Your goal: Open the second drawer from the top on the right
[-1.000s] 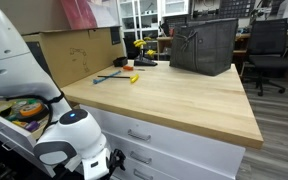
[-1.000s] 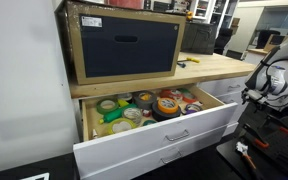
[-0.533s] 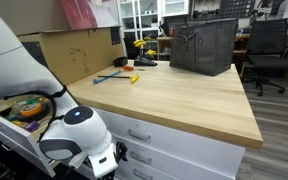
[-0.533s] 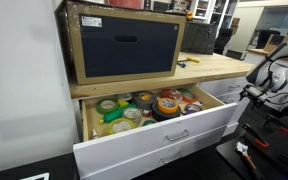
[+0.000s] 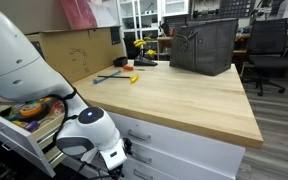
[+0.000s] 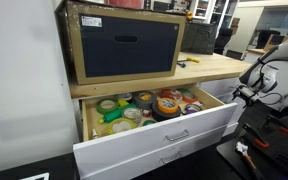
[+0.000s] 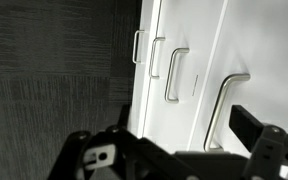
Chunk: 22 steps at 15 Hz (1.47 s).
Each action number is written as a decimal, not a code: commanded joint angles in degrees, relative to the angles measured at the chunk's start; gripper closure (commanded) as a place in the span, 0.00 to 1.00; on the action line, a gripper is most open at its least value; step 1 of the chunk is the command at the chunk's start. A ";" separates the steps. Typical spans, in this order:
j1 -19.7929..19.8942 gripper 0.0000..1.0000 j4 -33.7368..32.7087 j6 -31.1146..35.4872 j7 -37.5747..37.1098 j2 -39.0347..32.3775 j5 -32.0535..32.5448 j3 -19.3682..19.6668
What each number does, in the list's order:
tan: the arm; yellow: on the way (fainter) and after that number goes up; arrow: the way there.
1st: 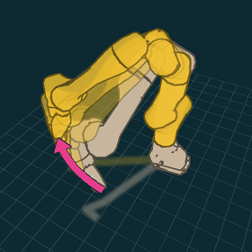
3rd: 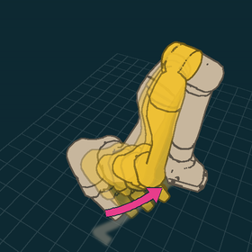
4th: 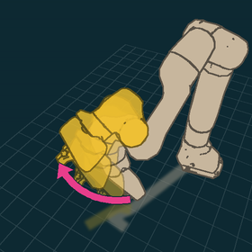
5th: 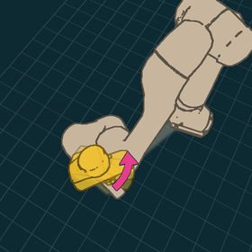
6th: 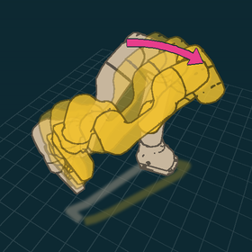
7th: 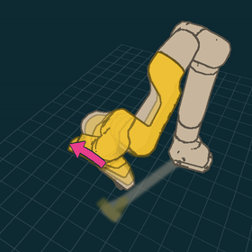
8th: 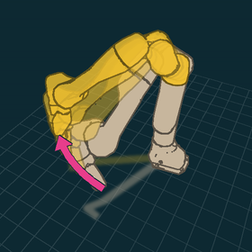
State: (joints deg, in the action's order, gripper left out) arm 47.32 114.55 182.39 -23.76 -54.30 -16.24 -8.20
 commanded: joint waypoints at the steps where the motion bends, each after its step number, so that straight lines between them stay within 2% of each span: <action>1: -2.55 0.00 -5.30 -0.53 1.99 -4.26 -2.54 0.92; 4: -4.05 0.00 -9.01 -0.32 2.07 -7.48 -2.80 1.55; 11: -4.11 0.00 -17.47 -2.20 1.55 -12.98 -3.51 2.03; 16: -4.00 0.00 -19.10 -2.39 1.43 -14.36 -4.74 2.34; 22: -5.56 0.00 -20.07 -4.95 -0.77 -16.25 -8.21 7.05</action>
State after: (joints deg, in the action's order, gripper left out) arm 43.54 101.27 180.50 -23.76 -65.16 -21.97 -6.26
